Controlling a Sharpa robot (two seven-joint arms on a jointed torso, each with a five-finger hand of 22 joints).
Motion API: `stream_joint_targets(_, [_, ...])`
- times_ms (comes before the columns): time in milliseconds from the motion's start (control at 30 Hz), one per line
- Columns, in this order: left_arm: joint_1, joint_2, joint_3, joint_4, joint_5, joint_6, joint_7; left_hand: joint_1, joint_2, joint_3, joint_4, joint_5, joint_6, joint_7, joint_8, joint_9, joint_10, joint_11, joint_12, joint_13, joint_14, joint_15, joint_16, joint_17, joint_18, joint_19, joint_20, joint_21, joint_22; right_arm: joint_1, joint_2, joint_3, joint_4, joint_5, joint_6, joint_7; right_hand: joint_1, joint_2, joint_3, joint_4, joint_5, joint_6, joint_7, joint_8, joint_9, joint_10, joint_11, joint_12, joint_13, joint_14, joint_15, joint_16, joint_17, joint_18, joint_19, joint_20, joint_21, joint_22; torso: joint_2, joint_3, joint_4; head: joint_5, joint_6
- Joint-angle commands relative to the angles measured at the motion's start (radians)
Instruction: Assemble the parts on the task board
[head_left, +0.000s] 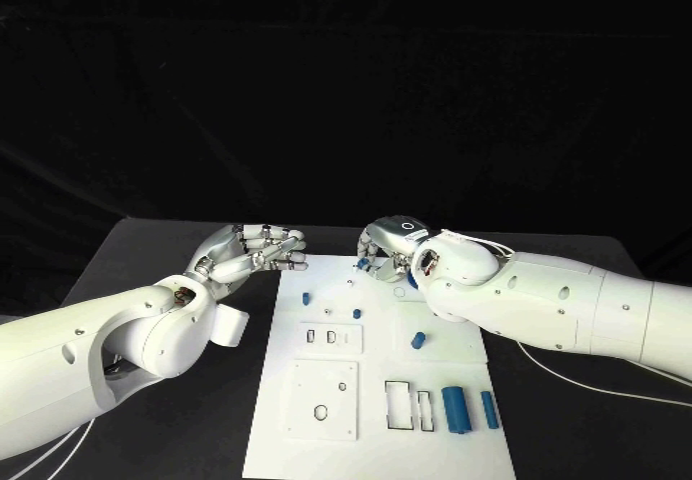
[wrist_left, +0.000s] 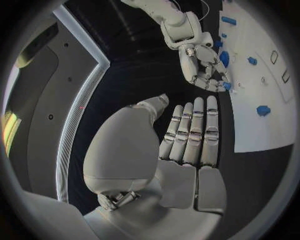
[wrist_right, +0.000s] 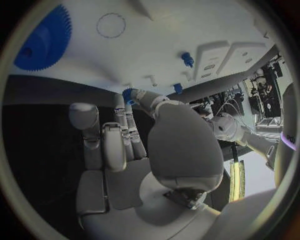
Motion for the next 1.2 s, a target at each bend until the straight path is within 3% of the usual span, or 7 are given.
stream_joint_targets(33, [0.001, 0.001, 0.001, 0.004, 0.001, 0.020, 0.004, -0.001, 0.000, 0.004, -0.001, -0.006, -0.007, 0.010, -0.005, -0.001, 0.000, 0.003, -0.007, 0.001, -0.007, 0.003, -0.006, 0.001, 0.013, -0.006, 0.003, -0.005, -0.001, -0.001, 0.004, 0.000, -0.001, 0.003, -0.009, 0.005, -0.007, -0.002, -0.002, 0.006, 0.004, 0.000, 0.002, 0.000, 0.003, 0.006, -0.001, -0.004, 0.001, 0.054, -0.004, 0.004, 0.002, -0.008, -0.001, -0.006, 0.006, 0.002, 0.004, -0.0013, 0.0033, 0.000, -0.001])
stream_joint_targets(433, [0.001, 0.001, 0.001, 0.005, 0.001, 0.022, 0.003, 0.001, 0.000, 0.006, -0.003, -0.006, -0.008, 0.010, -0.006, -0.001, -0.001, 0.004, -0.008, 0.001, -0.008, 0.003, -0.007, 0.002, 0.013, -0.006, 0.003, -0.006, -0.002, -0.003, 0.020, 0.000, -0.018, 0.009, -0.006, 0.008, -0.011, -0.005, -0.003, 0.009, 0.003, -0.003, 0.003, -0.001, 0.005, 0.005, 0.000, -0.004, 0.001, 0.054, -0.004, 0.005, 0.002, -0.008, -0.003, -0.006, 0.005, 0.001, 0.004, -0.0008, 0.0021, 0.002, -0.002])
stream_joint_targets(633, [0.001, 0.000, 0.001, 0.005, 0.001, 0.023, 0.002, 0.001, 0.000, 0.006, -0.003, -0.006, -0.008, 0.010, -0.006, -0.001, -0.001, 0.004, -0.008, 0.001, -0.008, 0.003, -0.007, 0.002, 0.013, -0.006, 0.003, -0.006, -0.002, -0.003, 0.026, 0.000, -0.029, 0.010, -0.003, 0.009, -0.012, -0.006, -0.003, 0.010, 0.003, -0.004, 0.003, -0.001, 0.006, 0.005, 0.000, -0.005, 0.001, 0.053, -0.003, 0.003, -0.003, -0.011, 0.004, -0.006, 0.017, 0.019, 0.005, -0.0024, 0.0033, 0.002, -0.001])
stream_joint_targets(1200, [0.001, 0.000, 0.001, 0.003, 0.001, 0.026, 0.000, 0.001, 0.000, 0.006, -0.003, -0.006, -0.008, 0.010, -0.006, -0.001, -0.001, 0.004, -0.008, 0.001, -0.008, 0.003, -0.007, 0.002, 0.013, -0.006, 0.003, -0.006, -0.002, -0.004, 0.035, 0.000, -0.039, 0.013, 0.041, 0.010, -0.020, -0.017, -0.007, 0.016, 0.003, -0.012, 0.005, -0.003, 0.010, 0.004, 0.001, -0.006, 0.001, 0.052, -0.002, 0.003, -0.005, -0.011, 0.002, -0.005, 0.019, 0.020, 0.006, -0.0018, 0.0020, 0.003, -0.007])
